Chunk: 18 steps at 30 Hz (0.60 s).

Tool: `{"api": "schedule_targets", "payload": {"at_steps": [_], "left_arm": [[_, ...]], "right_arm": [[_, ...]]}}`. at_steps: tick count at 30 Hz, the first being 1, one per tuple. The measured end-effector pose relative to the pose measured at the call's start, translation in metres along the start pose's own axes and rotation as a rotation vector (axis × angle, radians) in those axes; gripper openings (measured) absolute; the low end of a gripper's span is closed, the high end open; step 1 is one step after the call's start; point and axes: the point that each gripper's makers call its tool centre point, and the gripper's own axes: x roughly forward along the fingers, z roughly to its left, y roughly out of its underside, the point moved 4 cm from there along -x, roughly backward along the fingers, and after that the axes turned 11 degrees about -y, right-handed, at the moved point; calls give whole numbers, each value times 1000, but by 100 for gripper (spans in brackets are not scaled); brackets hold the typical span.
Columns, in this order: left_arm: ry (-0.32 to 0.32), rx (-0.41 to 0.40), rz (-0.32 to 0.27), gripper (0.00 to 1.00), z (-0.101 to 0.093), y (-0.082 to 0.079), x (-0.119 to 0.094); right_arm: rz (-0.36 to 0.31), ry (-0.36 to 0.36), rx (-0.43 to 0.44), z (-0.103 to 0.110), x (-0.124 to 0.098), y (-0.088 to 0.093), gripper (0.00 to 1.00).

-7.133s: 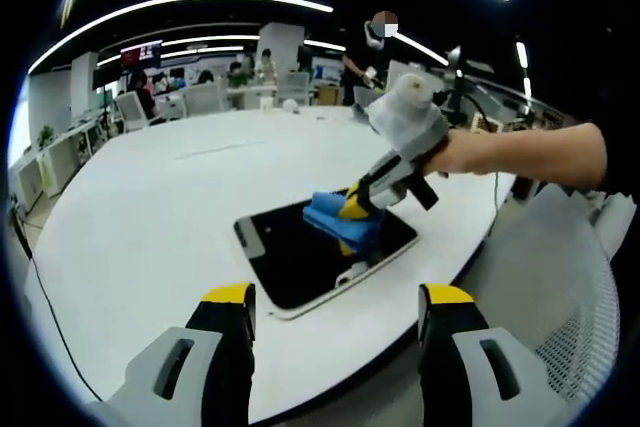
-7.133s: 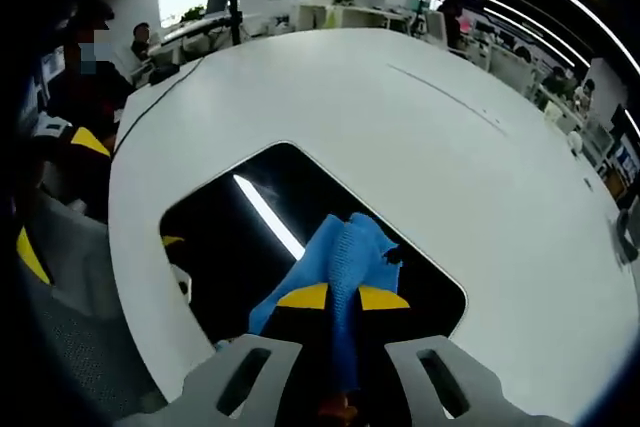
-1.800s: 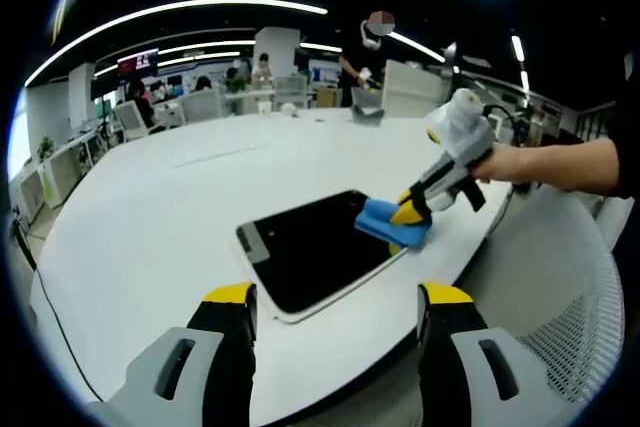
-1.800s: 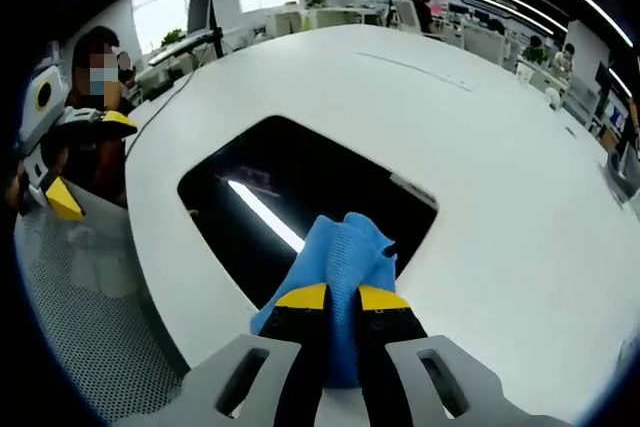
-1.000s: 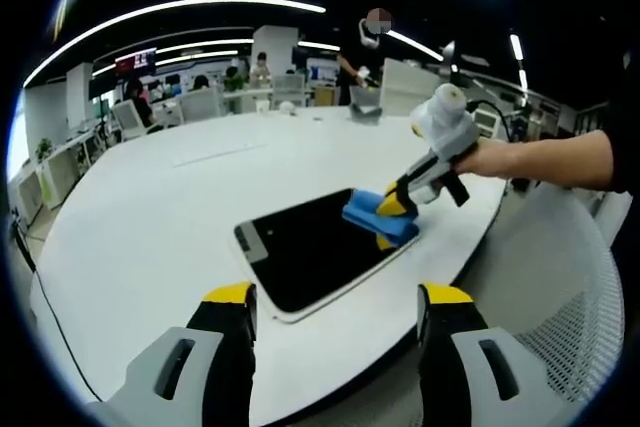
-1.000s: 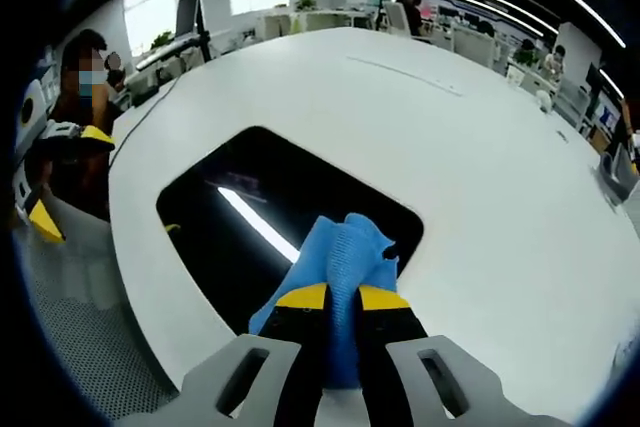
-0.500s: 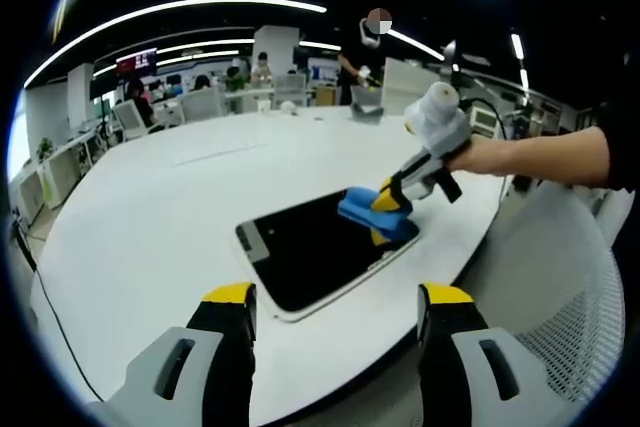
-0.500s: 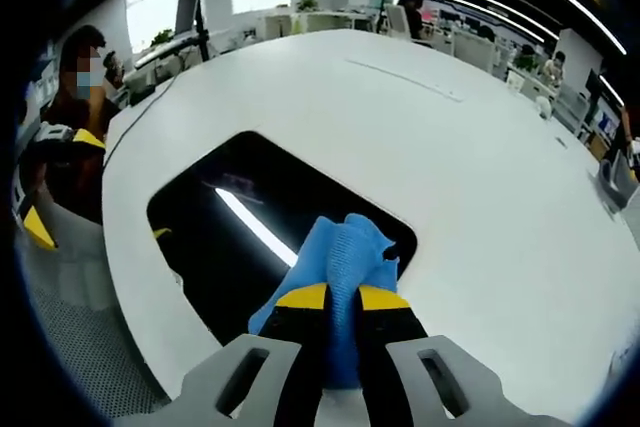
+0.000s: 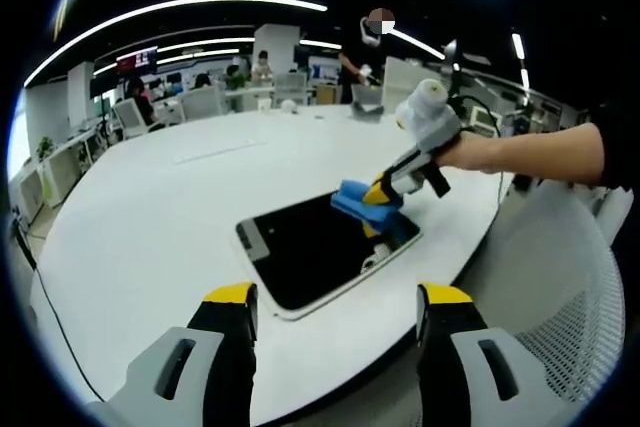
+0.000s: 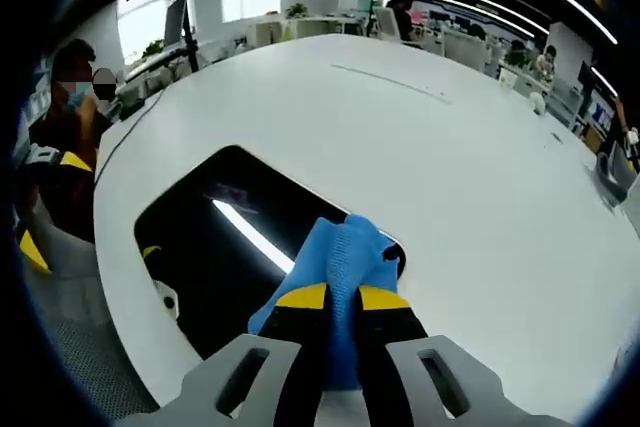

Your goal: Wipe the mirror surface with the cleaning cloth until all visible marks leave the cleaned area.

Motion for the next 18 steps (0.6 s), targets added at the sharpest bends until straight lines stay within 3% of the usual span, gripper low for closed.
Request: {"api": "schedule_targets", "payload": {"at_steps": [9,18], "left_arm": [[0,-1,-1,64,0,0,0],[6,-19,-8,65,0,-1,0]], "right_arm": [[-12,7,20,-8,5,-5,5],[-11,8,32,7,-1,-7,5]]}}
